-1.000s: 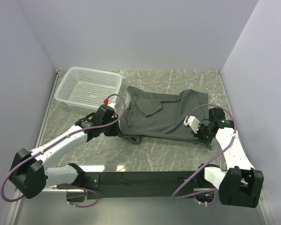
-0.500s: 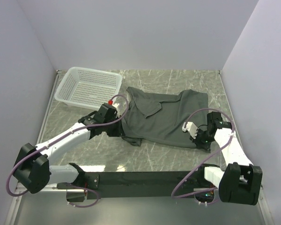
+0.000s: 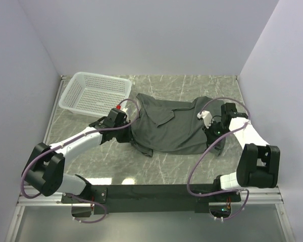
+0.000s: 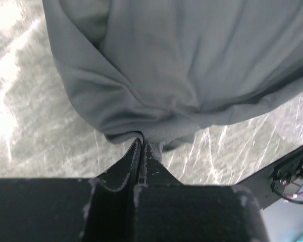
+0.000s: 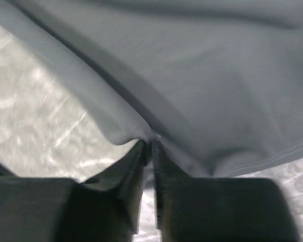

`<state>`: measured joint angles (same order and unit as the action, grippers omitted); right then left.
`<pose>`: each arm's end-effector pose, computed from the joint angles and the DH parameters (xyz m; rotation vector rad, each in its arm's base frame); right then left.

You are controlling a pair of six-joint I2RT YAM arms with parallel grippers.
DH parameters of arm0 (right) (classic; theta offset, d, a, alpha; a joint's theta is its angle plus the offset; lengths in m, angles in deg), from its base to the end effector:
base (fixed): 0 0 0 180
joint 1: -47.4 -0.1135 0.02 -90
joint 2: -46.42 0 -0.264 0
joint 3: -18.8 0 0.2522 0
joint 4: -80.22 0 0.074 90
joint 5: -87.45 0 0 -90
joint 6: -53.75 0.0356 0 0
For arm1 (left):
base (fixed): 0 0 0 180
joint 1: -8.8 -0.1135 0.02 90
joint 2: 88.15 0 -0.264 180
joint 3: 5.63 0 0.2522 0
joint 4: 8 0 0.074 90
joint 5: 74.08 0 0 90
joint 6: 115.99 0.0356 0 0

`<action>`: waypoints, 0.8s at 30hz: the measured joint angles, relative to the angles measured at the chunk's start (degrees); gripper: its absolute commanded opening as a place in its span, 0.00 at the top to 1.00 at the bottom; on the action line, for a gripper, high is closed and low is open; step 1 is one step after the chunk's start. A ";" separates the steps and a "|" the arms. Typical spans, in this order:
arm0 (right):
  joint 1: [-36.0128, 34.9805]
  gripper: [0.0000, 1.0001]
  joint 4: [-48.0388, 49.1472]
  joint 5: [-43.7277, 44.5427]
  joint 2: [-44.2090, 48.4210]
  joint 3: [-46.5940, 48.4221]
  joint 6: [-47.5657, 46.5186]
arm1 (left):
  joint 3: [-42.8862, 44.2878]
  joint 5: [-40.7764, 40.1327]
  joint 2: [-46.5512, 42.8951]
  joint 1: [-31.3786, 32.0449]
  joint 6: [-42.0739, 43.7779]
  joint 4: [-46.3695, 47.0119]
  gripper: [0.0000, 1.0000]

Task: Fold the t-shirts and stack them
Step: Flatten the tshirt out

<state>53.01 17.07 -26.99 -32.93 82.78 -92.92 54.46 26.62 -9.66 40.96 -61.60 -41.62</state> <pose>0.2359 -0.0084 0.2018 -1.2299 2.4371 0.3640 0.2282 -0.1513 0.2067 0.0055 2.6054 -0.7021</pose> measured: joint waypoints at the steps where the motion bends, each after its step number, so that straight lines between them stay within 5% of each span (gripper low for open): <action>1: 0.00 0.68 1.18 0.17 -0.70 0.52 1.90 | 0.00 0.00 0.26 -0.17 -0.02 0.44 0.99; 7: 0.00 0.51 7.80 3.56 -1.64 1.40 11.26 | 0.00 0.02 2.12 -1.18 -0.02 2.54 1.00; 24: 0.55 0.49 -0.44 6.05 7.43 -3.80 3.39 | -0.22 0.31 2.34 -1.77 -0.02 4.63 0.99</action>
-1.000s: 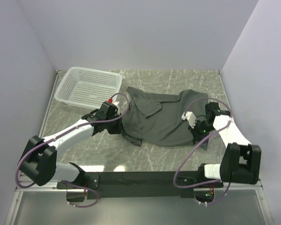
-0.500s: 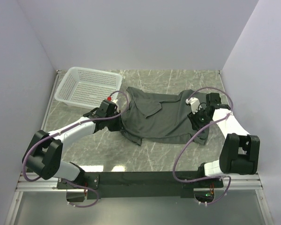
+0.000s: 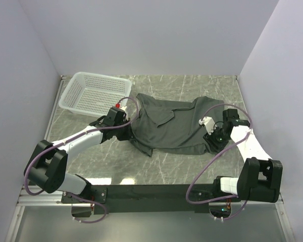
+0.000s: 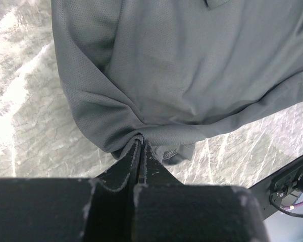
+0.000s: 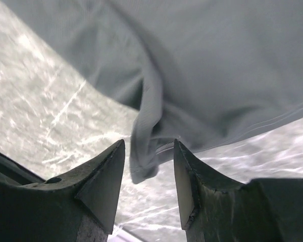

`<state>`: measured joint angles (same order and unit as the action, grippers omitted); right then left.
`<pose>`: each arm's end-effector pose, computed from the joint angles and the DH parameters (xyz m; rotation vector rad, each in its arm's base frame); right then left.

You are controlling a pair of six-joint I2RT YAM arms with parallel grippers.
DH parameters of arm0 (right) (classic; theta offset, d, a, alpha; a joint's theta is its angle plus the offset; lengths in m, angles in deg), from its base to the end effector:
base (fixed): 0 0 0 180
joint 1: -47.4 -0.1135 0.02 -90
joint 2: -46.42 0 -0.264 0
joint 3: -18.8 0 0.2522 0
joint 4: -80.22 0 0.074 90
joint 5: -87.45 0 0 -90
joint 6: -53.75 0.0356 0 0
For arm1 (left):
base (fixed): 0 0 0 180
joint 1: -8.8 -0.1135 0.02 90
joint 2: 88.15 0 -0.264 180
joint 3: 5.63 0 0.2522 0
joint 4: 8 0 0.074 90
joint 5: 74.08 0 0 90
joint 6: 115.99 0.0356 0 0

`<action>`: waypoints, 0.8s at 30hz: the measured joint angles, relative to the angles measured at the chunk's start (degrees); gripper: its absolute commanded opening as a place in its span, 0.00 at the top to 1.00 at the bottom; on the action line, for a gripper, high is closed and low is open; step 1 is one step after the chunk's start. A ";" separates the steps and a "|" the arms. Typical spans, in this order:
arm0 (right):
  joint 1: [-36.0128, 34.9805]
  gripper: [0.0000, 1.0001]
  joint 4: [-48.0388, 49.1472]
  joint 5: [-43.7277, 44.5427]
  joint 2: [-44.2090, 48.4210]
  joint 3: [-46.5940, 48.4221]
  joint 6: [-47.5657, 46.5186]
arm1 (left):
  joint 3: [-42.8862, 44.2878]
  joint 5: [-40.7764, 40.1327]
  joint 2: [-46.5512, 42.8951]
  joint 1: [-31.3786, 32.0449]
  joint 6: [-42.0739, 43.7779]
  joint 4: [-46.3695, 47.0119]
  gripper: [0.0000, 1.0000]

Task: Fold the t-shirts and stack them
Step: Flatten the tshirt out

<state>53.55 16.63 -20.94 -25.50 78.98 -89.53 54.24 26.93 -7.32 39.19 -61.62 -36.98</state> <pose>0.2123 -0.0116 0.2089 -1.1539 2.5019 0.2115 0.2412 -0.1493 0.2005 -0.0272 2.5652 -0.7164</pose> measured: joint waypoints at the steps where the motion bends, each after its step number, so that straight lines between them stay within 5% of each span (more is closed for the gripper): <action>1: 0.02 0.49 -0.11 0.50 0.00 -0.76 -0.20 | -0.02 0.13 0.00 0.00 0.00 0.02 1.00; 6: 0.00 0.51 0.46 4.24 -0.11 -3.74 -0.15 | -0.61 0.44 -0.35 0.00 -0.07 0.74 1.00; 13: 0.00 0.91 2.19 6.12 -1.27 -4.00 0.44 | -0.85 0.87 -2.03 0.00 -0.22 0.72 0.99; 16: 0.00 0.98 1.75 6.14 -0.07 -3.89 0.33 | -0.85 1.86 -3.87 0.00 -0.94 0.61 0.99; 24: 0.55 1.00 0.55 5.35 4.63 -0.04 0.50 | 1.03 4.76 -7.06 0.00 -2.64 0.33 1.00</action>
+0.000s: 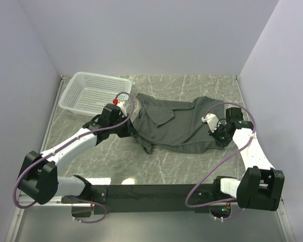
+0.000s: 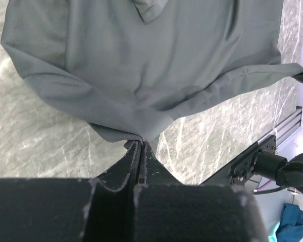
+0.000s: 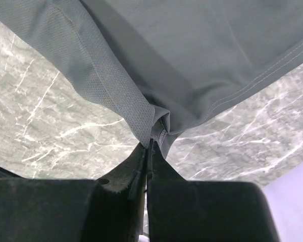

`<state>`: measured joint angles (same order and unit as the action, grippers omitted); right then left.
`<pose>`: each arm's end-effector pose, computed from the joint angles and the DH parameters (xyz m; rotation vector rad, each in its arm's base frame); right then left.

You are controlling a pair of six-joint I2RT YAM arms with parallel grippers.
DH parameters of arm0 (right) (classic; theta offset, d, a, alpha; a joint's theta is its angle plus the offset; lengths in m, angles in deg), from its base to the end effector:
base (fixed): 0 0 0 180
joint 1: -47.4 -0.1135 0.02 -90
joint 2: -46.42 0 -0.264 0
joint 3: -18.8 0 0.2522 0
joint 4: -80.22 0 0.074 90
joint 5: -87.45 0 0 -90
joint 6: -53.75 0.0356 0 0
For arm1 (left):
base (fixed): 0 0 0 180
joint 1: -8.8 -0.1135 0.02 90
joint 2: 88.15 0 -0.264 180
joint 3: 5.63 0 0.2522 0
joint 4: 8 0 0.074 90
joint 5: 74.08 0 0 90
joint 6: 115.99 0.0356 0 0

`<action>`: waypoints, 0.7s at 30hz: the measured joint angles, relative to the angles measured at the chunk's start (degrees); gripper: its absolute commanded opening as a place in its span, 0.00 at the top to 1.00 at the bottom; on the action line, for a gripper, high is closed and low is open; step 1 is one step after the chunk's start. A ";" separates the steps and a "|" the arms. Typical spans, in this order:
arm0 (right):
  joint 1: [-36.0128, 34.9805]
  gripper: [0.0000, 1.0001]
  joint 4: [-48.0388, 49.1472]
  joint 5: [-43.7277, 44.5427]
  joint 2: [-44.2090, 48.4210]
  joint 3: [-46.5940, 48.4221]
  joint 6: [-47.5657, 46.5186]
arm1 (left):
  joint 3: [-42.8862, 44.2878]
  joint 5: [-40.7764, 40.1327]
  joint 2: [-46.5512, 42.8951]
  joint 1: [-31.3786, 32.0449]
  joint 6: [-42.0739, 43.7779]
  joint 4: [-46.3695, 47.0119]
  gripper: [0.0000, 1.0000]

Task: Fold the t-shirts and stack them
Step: Flatten the tshirt out

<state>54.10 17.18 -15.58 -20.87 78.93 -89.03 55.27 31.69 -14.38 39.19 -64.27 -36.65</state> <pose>0.2047 -0.0160 0.2233 -1.1187 2.4913 0.0344 0.2307 -0.1465 0.2390 -0.0161 2.4446 -0.8987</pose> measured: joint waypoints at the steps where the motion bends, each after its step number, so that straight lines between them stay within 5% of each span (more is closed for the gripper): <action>1: 0.04 1.00 -0.04 -0.07 0.00 0.20 0.02 | 0.04 0.07 -0.20 0.00 -0.04 -0.04 1.00; 5: 0.11 1.00 -0.15 -0.15 0.00 0.24 0.07 | -0.52 0.52 -1.11 -0.04 -0.33 -0.90 0.99; 15: 0.11 1.00 0.20 -0.59 -0.02 -0.48 0.20 | -12.37 3.39 -4.79 -0.26 -4.02 -0.37 0.62; 21: 0.11 1.00 0.50 -1.44 -0.35 -1.79 0.24 | -15.34 2.93 -4.72 -0.76 -6.54 -0.68 0.50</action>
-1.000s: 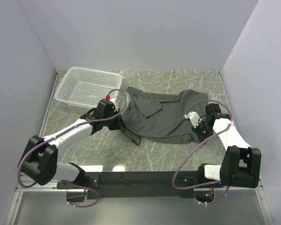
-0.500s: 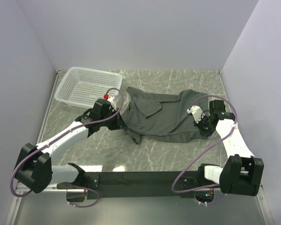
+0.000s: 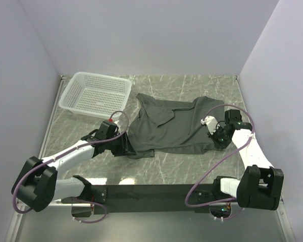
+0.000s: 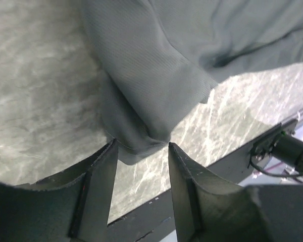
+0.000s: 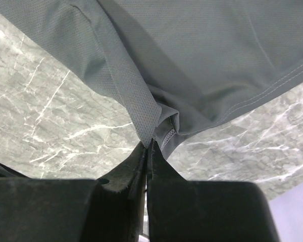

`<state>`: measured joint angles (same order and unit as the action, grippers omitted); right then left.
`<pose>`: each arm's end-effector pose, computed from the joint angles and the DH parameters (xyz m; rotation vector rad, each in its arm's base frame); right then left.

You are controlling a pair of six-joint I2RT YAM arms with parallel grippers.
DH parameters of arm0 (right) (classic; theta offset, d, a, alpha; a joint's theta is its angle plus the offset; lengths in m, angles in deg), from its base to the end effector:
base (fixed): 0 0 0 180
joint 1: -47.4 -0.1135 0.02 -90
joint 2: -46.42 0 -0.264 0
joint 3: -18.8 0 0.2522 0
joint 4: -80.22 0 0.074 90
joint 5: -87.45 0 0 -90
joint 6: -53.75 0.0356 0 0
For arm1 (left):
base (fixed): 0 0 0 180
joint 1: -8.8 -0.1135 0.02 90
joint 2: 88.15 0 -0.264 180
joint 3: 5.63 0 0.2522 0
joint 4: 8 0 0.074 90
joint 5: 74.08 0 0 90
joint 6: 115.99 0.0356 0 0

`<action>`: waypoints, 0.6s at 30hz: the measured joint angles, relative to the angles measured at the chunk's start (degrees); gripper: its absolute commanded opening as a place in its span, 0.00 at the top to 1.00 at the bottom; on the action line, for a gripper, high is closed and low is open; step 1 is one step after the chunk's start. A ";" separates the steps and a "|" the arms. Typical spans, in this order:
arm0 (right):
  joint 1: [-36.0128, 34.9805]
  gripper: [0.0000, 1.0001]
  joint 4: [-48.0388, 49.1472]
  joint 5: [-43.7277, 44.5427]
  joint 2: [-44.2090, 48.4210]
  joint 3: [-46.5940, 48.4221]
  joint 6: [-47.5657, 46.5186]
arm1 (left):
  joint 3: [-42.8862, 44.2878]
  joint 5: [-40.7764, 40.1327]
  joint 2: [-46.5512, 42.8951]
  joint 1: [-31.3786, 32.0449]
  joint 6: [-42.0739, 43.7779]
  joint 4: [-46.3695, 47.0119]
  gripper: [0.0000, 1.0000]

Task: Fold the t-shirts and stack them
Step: Flatten the tshirt out

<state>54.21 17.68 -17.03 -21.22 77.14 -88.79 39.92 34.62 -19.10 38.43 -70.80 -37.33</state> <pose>0.2019 -0.0151 0.2138 -1.1167 2.5047 0.0857 0.1873 -0.1197 0.1736 -0.2066 2.6722 -0.8952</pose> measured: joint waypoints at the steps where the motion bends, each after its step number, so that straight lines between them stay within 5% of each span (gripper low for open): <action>1: 0.00 1.00 0.00 -0.09 0.00 -0.07 0.00 | 0.00 -0.37 0.04 -0.13 -0.11 0.04 0.50; 18: 0.00 0.99 2.84 -1.09 -0.92 -1.70 0.15 | -2.54 -3.32 0.00 -0.42 -2.38 -2.27 0.54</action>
<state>54.21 20.52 -18.12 -22.13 75.44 -88.63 37.39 31.30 -19.10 38.01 -73.19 -39.61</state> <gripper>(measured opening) 0.020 0.477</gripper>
